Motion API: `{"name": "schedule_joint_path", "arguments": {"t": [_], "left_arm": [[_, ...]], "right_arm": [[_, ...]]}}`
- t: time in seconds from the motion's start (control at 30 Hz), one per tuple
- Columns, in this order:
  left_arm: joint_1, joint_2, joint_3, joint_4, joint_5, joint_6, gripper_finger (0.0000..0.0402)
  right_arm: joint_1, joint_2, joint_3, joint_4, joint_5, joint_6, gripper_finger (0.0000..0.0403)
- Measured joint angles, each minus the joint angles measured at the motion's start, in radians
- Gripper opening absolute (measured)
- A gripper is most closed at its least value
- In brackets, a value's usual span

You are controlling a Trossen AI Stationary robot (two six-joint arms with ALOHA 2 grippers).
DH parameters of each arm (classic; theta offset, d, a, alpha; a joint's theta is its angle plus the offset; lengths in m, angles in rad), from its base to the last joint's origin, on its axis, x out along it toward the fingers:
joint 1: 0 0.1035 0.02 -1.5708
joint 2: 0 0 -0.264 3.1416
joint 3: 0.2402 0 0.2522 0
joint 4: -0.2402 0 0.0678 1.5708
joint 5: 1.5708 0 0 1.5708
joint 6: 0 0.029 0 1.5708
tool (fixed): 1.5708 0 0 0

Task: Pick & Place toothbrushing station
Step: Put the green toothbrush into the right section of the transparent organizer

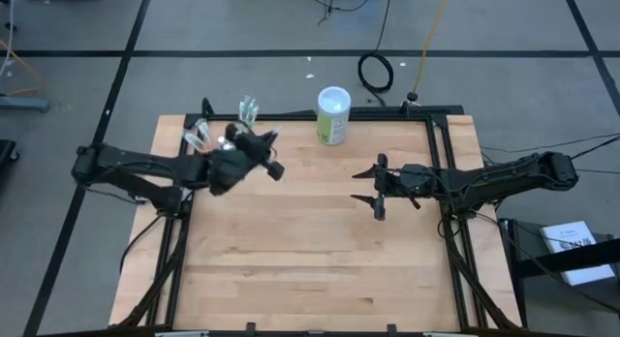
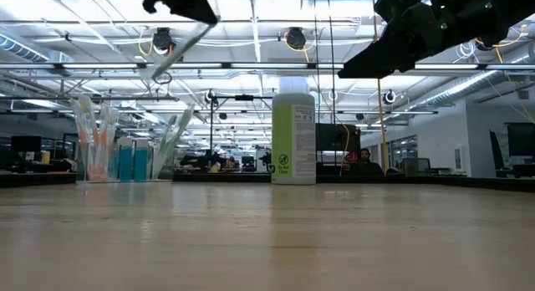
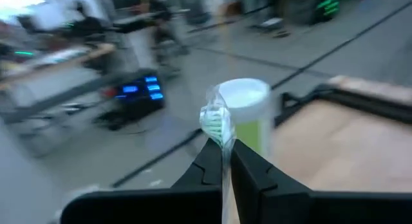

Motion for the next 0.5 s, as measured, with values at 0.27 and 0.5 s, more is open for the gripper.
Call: {"name": "schedule_joint_path", "arguments": {"t": [0.27, 0.5], "left_arm": [[0.239, -0.13, -0.331, 0.595, 0.513, 0.148, 0.0002], [0.46, -0.15, -0.571, 1.068, 0.525, 0.287, 0.0002]], "right_arm": [[0.0, 0.0, 0.0, 0.001, 0.0, -0.009, 0.0254], [-0.001, 0.0, 0.0, 0.005, 0.001, -0.013, 0.0254]]}}
